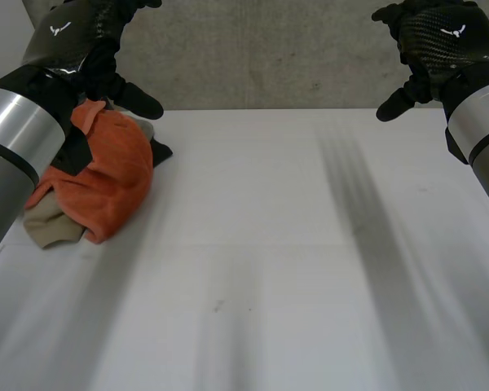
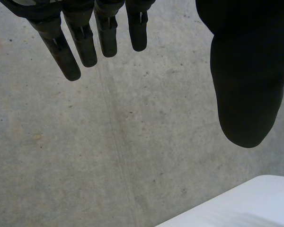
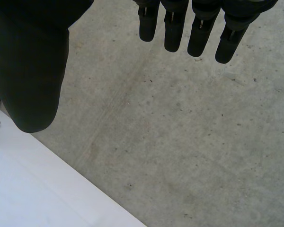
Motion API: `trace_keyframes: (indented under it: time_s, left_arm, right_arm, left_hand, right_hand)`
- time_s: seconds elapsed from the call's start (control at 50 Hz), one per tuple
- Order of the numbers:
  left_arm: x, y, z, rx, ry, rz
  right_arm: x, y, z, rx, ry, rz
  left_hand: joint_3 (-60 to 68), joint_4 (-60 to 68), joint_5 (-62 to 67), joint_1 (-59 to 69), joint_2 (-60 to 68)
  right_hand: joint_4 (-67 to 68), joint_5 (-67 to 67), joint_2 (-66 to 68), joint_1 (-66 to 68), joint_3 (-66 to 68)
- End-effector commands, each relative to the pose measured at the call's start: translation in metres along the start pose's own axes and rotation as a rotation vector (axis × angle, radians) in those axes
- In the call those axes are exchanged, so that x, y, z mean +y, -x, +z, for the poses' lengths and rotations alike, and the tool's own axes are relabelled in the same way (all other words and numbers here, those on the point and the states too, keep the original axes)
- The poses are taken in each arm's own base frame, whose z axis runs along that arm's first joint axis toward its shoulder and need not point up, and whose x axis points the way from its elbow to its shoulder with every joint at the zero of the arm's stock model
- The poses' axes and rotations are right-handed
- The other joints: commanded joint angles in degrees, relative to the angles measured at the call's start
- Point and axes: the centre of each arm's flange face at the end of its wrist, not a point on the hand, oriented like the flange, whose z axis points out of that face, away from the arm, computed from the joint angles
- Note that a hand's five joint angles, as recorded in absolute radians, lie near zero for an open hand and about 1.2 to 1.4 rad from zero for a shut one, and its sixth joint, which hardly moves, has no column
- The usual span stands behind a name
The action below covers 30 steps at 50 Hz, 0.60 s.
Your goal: Fold the laundry.
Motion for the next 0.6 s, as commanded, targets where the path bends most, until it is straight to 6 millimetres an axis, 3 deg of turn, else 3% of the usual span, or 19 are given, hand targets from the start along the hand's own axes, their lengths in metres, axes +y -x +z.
trace_keyframes:
  time_s: [0.02, 0.2, 0.26, 0.42, 0.48, 0.5, 0.6]
  left_arm:
    - [0.0, 0.0, 0.001, 0.001, -0.003, 0.004]
    - [0.012, 0.007, 0.011, -0.013, 0.015, 0.098]
    - [0.018, 0.027, 0.023, -0.058, 0.013, 0.195]
    - [0.084, 0.12, 0.069, -0.237, 0.109, 0.43]
    - [0.102, 0.144, 0.079, -0.276, 0.133, 0.483]
    - [0.117, 0.164, 0.085, -0.308, 0.154, 0.519]
    - [0.16, 0.212, 0.092, -0.386, 0.225, 0.599]
  right_arm:
    - [0.003, 0.002, -0.001, -0.004, 0.007, 0.001]
    - [0.004, 0.003, -0.002, -0.008, 0.009, -0.006]
    - [0.003, 0.003, -0.001, -0.008, 0.008, -0.006]
    - [0.004, 0.003, -0.001, -0.016, 0.008, -0.007]
    - [0.006, 0.005, -0.002, -0.022, 0.014, -0.011]
    - [0.006, 0.005, -0.002, -0.022, 0.017, -0.011]
    - [0.016, 0.007, 0.001, -0.028, 0.044, -0.009]
  left_hand:
    - [-5.71, -6.03, -5.72, -5.18, -6.0]
    - [-5.71, -6.03, -5.72, -5.18, -6.0]
    - [-5.71, -6.03, -5.72, -5.18, -6.0]
    - [-5.71, -6.03, -5.72, -5.18, -6.0]
    - [-5.71, -6.03, -5.72, -5.18, -6.0]
    - [-5.71, -6.03, -5.72, -5.18, -6.0]
    - [-5.71, -6.03, -5.72, -5.18, -6.0]
  right_hand:
    - [-5.98, -5.62, -5.03, -4.91, -5.92]
    - [-5.98, -5.62, -5.03, -4.91, -5.92]
    - [-5.98, -5.62, -5.03, -4.91, -5.92]
    - [-5.98, -5.62, -5.03, -4.91, -5.92]
    - [-5.98, -5.62, -5.03, -4.91, -5.92]
    - [-5.98, -5.62, -5.03, -4.91, -5.92]
    - [-5.98, -5.62, -5.03, -4.91, -5.92]
